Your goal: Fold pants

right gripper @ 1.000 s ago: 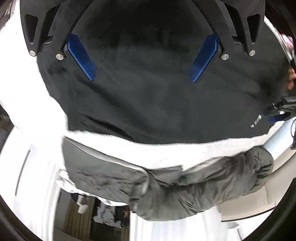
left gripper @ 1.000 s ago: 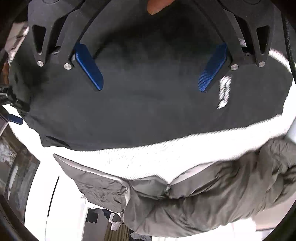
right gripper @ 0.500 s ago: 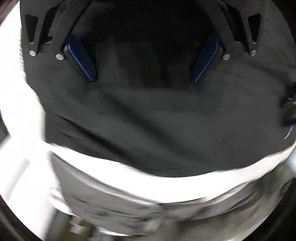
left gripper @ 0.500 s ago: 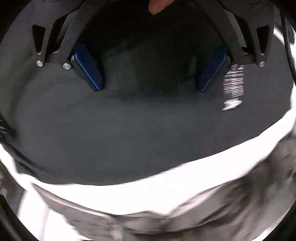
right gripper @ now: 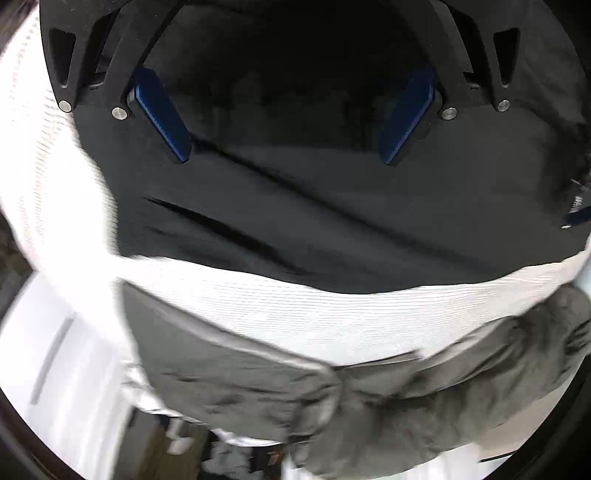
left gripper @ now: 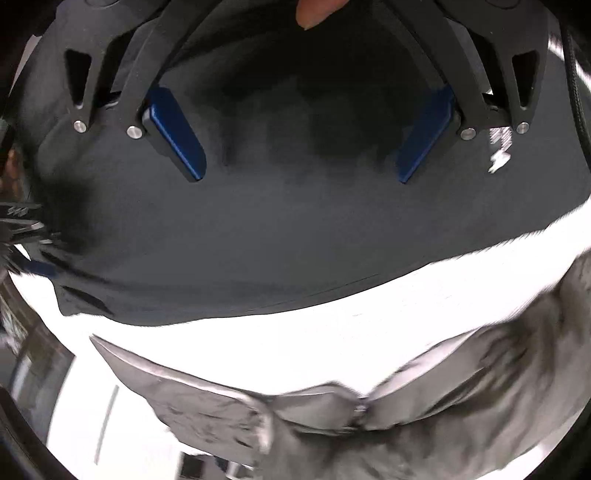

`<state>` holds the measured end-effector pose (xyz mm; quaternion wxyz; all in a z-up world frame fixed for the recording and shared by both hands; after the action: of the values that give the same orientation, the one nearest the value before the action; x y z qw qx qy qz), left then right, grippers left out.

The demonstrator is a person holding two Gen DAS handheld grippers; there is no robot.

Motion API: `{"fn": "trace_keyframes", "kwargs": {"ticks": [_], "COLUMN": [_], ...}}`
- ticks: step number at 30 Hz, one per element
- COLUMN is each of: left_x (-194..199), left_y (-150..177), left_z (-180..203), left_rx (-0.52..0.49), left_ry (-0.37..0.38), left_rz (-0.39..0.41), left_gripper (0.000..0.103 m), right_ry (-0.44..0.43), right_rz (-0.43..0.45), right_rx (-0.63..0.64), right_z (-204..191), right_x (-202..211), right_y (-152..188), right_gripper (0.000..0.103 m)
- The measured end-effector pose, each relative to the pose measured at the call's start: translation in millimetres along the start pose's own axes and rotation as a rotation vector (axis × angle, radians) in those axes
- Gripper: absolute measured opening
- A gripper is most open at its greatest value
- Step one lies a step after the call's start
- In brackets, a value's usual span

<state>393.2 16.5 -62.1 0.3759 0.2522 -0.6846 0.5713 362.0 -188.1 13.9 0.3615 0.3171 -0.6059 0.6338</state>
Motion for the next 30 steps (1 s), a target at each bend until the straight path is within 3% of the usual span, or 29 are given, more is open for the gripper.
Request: {"fn": "trace_keyframes", "kwargs": {"ticks": [2, 5, 7, 8, 12, 13, 16, 19, 22, 25, 28, 30], "left_x": [-11.1, -35.8, -43.0, -43.1, -37.3, -35.3, -24.3, -11.7, -11.7, -19.8, -27.0, -35.1], "left_y": [-6.5, -5.6, -2.6, -2.3, 7.9, 12.5, 20.6, 9.5, -8.6, -21.3, -22.5, -24.4], "left_z": [15.2, 16.6, 0.9, -7.8, -49.9, -62.2, -83.6, -77.2, -58.1, -31.1, -3.6, -4.5], "left_rx": [-0.058, -0.100, -0.041, -0.021, 0.058, 0.095, 0.158, 0.127, 0.083, 0.027, -0.051, -0.070], "left_ry": [-0.003, -0.011, 0.055, 0.053, -0.016, -0.039, -0.078, -0.068, -0.014, -0.029, -0.035, -0.033], "left_rz": [-0.012, -0.085, -0.096, -0.099, -0.113, -0.113, -0.106, -0.056, -0.021, -0.033, -0.053, -0.069], "left_gripper": [0.102, 0.103, 0.103, 0.103, 0.103, 0.103, 0.102, 0.102, 0.102, 0.102, 0.102, 0.102], "right_ry": [-0.032, -0.014, -0.011, 0.036, 0.326, 0.340, 0.253, 0.283, 0.342, 0.321, 0.354, 0.416], "right_rz": [-0.032, -0.081, -0.079, -0.072, -0.040, -0.047, -0.056, -0.019, 0.022, 0.021, 0.021, 0.020], "right_rx": [0.083, 0.147, 0.126, 0.103, -0.056, -0.108, -0.265, -0.244, -0.133, -0.052, 0.045, 0.108], "right_z": [-31.2, -37.6, -18.5, -4.2, 90.2, 106.6, 135.9, 123.5, 87.2, 52.8, 26.4, 18.4], "right_x": [-21.8, -45.4, -46.2, -44.4, -45.2, -46.6, -40.7, -24.5, -7.9, -8.0, -7.1, -7.5], "right_y": [-2.4, 0.6, -5.6, -7.6, -12.1, -11.8, -7.1, -8.3, -15.1, -24.8, -24.0, -23.4], "right_gripper": [0.103, 0.103, 0.103, 0.103, 0.103, 0.103, 0.103, 0.103, 0.103, 0.103, 0.103, 0.103]}}
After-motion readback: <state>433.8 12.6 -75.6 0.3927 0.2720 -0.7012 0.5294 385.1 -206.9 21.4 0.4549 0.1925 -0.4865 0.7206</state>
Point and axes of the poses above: each gripper's, at about its wrist camera, not at the fingertips, and x roughly against the way its jaws point, z to its right, y to its underside, the point moved 3 cm from there along -x, roughly the way its jaws point, and after that the axes turned 10 degrees about -x, right-handed, at the moved point
